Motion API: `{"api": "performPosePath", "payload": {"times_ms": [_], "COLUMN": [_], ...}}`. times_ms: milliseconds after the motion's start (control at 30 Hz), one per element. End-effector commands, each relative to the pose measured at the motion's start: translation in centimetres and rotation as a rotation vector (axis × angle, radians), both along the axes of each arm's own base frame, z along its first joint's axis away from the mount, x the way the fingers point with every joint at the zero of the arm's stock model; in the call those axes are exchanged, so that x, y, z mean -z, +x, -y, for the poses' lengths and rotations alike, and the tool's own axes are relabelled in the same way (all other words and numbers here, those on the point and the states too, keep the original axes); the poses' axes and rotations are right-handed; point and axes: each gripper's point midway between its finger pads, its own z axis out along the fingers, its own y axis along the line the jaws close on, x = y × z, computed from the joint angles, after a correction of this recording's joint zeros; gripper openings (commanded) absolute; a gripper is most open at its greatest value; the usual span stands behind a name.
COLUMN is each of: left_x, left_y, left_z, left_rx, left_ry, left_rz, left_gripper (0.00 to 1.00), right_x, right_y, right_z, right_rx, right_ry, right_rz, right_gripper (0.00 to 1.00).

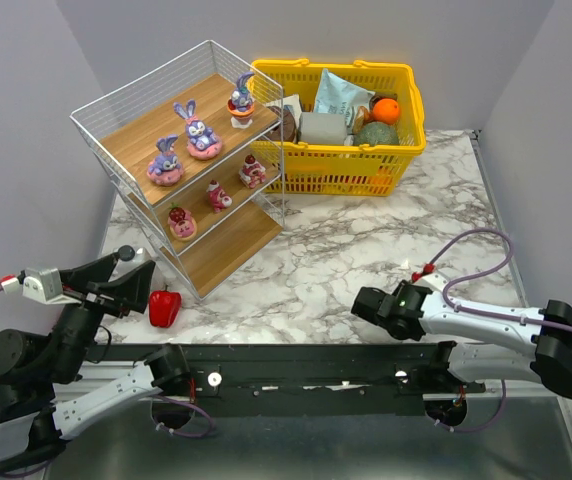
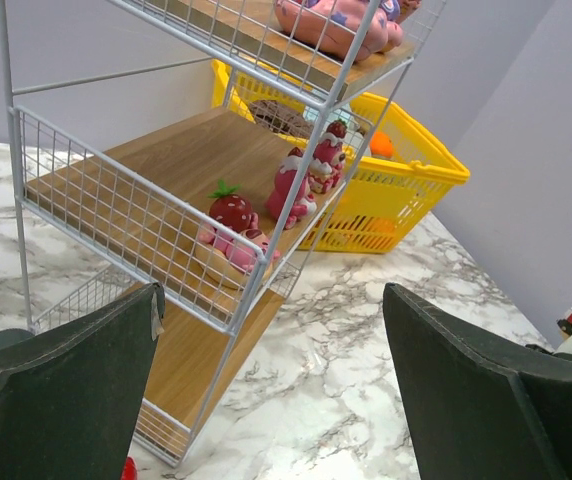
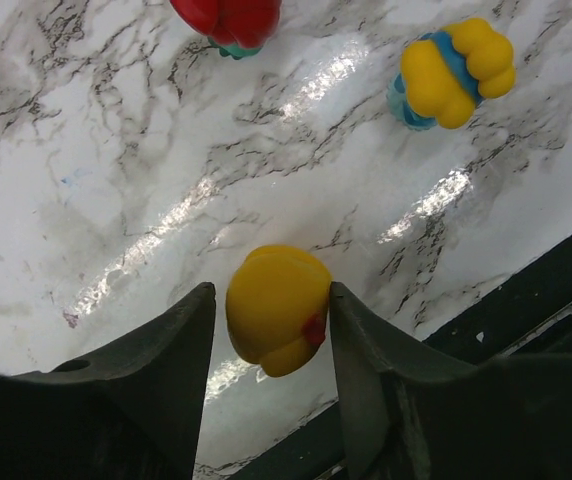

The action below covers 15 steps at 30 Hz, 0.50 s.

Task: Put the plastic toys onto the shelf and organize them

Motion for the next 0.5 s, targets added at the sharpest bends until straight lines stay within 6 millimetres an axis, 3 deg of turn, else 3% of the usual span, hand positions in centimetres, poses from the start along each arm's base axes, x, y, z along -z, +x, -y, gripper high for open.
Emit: {"api": "performPosePath", "payload": {"times_ms": [0, 100, 167, 267, 467], "left_x": [-1.1, -1.3, -1.4, -1.7, -1.9], "left_y": [-2.0, -2.1, -2.2, -2.3, -2.3], "left_z": [-3.7, -3.8, -3.9, -4.0, -4.4], "left_rx": [0.008, 0.012, 0.013, 0.013, 0.005], "left_ry": [-0.161, -0.166, -0.167, -0.171, -0.171], "left_rz": [0.075, 0.078, 0.08, 0.083, 0.079], "left_gripper": [0.99, 0.99, 0.99, 0.99, 0.99], "right_x": [0.3, -0.1, -0.8, -2.3, -5.4], "right_y": [0.1, 0.6, 1.2, 3.0, 6.6], "right_z": [0.6, -0.2, -1.0, -4.3, -15.4], "right_rx": [0.032, 0.005, -0.045, -0.18, -0.513], "right_ry": [0.014, 0.026, 0.017, 0.026, 0.071], "right_rz": [0.021, 0.031, 0.032, 0.039, 0.03], "right_gripper": [0.37, 0.17, 0.11, 0.08, 0.06]}}
